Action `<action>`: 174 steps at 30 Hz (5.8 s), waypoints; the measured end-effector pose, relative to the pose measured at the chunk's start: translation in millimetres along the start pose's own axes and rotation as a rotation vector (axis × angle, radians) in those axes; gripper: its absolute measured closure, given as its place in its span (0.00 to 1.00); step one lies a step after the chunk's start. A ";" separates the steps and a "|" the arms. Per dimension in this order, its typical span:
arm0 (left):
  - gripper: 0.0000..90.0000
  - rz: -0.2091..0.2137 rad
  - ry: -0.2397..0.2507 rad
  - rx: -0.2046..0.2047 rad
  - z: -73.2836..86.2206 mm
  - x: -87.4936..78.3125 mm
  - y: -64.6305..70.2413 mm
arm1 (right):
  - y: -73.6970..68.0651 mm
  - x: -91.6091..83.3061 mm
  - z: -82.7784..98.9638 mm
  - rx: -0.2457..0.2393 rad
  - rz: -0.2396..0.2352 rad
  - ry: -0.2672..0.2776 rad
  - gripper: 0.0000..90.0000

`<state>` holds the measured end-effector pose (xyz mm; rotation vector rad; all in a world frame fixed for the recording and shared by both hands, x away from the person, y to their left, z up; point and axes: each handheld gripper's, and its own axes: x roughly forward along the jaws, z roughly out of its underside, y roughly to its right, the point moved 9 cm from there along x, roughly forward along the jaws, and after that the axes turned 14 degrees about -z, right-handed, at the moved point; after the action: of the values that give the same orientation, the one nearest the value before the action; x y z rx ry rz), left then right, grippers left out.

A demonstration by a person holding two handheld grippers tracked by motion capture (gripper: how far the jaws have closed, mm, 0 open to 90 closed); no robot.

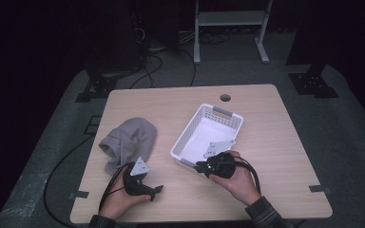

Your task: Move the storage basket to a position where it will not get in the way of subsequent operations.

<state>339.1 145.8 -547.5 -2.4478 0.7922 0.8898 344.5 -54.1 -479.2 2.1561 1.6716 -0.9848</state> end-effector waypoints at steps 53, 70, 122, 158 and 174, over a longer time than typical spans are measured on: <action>0.00 -0.001 0.000 0.001 0.0 0.0 -0.2 | 107.5 -169.1 63.2 0.246 0.458 0.186 0.39; 0.00 -0.001 0.001 0.001 0.0 0.1 -0.2 | 132.1 -149.5 88.9 0.389 0.493 0.189 0.28; 0.00 0.001 0.002 0.005 -0.1 0.1 0.2 | 163.2 -140.2 80.3 0.373 0.450 0.092 0.93; 0.00 0.001 0.004 0.003 -0.2 0.2 0.2 | 257.5 -184.4 90.2 0.441 0.530 0.102 0.90; 0.00 0.001 0.004 0.003 -0.1 0.2 0.2 | 216.4 -197.4 71.9 0.394 0.527 0.134 0.71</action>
<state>339.2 145.5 -547.6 -2.4470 0.7955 0.8836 495.6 -313.7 -452.4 2.7606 0.9059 -1.0833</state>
